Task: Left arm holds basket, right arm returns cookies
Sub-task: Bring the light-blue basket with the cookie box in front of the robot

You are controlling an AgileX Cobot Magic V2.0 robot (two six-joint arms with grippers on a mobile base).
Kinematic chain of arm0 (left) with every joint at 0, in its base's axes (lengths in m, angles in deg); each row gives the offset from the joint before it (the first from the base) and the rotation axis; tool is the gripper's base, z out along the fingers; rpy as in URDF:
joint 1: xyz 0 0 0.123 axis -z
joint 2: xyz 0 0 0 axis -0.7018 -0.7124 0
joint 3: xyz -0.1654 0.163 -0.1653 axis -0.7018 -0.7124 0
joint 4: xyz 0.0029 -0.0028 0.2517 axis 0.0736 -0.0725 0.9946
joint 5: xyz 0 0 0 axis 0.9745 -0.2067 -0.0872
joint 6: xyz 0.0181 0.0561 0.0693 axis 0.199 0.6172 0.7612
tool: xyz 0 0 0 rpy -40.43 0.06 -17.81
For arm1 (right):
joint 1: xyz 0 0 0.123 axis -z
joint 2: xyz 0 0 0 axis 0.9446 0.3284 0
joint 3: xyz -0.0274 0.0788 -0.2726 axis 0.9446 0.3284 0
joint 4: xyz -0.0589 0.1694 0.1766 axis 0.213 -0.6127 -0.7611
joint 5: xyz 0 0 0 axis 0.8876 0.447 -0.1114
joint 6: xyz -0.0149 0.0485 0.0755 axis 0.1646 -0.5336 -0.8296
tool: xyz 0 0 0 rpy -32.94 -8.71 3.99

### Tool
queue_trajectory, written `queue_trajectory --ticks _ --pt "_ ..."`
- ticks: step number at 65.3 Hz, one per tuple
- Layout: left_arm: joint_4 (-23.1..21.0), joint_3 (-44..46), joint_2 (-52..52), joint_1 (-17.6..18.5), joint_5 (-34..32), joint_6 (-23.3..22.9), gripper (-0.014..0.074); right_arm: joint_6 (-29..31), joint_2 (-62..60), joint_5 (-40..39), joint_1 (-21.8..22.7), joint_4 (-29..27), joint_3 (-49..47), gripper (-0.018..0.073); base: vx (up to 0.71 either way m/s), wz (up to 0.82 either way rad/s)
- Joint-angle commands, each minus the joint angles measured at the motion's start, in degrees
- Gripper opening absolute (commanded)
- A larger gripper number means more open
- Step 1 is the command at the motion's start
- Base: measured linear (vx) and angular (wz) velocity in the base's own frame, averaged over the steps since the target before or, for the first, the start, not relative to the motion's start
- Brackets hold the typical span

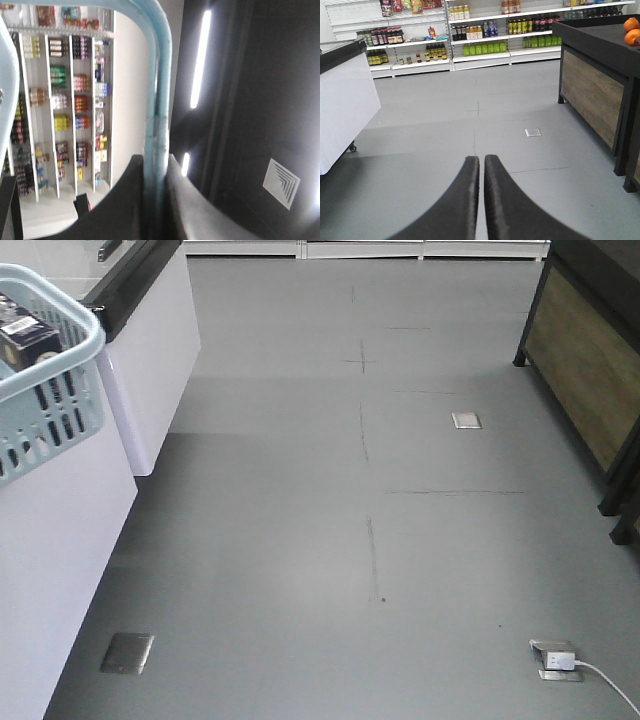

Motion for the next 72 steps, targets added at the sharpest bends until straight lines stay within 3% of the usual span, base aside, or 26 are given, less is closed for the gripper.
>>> queue_trajectory --ticks 1,20,36,59,72 --pt "-1.07 2.34 1.20 3.95 -7.10 -1.61 -0.0003 0.34 -0.73 -4.18 0.41 0.63 1.01 -0.0003 0.00 0.00" --pt "-1.12 2.34 -3.05 15.47 -11.37 -2.14 -0.0003 0.34 -0.73 -4.18 0.41 0.63 1.01 -0.0003 0.00 0.00" --pt "-0.90 2.34 -5.97 22.78 -15.24 -3.52 -0.0003 0.34 -0.73 -4.18 0.41 0.63 1.01 -0.0003 0.00 0.00" --pt "3.47 1.80 -6.75 28.90 -21.18 -6.67 -0.0003 0.34 -0.73 -4.18 0.41 0.63 1.01 -0.0003 0.00 0.00" --pt "0.55 -5.17 -6.70 31.40 -26.62 -6.67 -0.0003 0.34 -0.73 -4.13 0.41 0.63 1.01 -0.0003 0.00 0.00"
